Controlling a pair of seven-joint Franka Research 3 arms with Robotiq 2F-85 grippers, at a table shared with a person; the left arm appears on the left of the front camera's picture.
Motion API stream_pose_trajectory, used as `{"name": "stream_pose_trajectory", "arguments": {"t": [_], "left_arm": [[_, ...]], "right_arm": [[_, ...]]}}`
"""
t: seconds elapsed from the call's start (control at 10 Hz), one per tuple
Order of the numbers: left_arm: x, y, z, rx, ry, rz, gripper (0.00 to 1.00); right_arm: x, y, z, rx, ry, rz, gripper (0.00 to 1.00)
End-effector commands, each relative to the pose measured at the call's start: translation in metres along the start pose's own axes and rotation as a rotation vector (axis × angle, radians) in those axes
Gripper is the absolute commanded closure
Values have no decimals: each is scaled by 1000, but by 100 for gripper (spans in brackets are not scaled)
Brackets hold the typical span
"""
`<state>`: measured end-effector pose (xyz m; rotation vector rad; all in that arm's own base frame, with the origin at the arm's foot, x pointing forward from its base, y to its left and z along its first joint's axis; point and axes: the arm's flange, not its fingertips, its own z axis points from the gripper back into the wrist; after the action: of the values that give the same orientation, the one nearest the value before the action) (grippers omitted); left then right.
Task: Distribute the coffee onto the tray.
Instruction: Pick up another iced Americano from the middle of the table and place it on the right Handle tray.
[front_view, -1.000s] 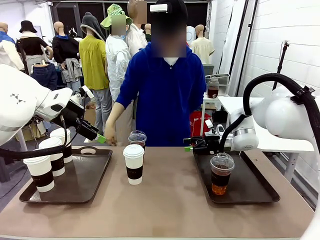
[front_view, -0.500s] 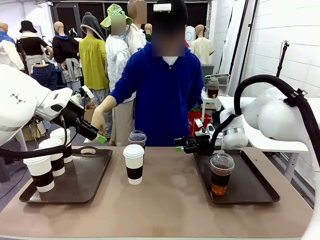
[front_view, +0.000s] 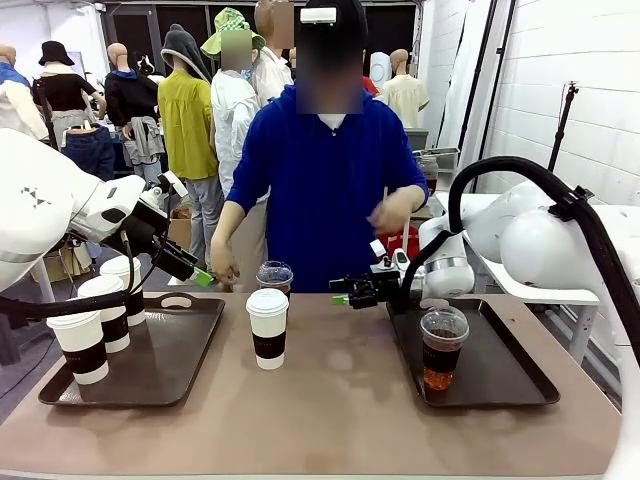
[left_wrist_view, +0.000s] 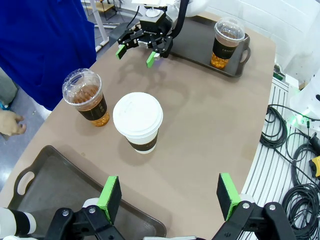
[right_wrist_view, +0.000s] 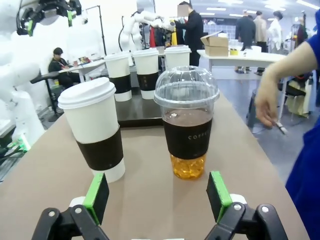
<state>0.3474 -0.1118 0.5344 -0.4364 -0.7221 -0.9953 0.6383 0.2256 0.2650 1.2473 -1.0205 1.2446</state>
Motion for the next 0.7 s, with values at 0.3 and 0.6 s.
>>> {"name": "stream_pose_trajectory", "arguments": {"t": [0.3, 0.6], "left_arm": [[-2, 3, -1, -18, -14, -3, 0], [-2, 3, -1, -18, -14, -3, 0]], "right_arm": [[2, -15, -45, 62, 28, -18, 0], [1, -17, -40, 55, 14, -26, 0]]}}
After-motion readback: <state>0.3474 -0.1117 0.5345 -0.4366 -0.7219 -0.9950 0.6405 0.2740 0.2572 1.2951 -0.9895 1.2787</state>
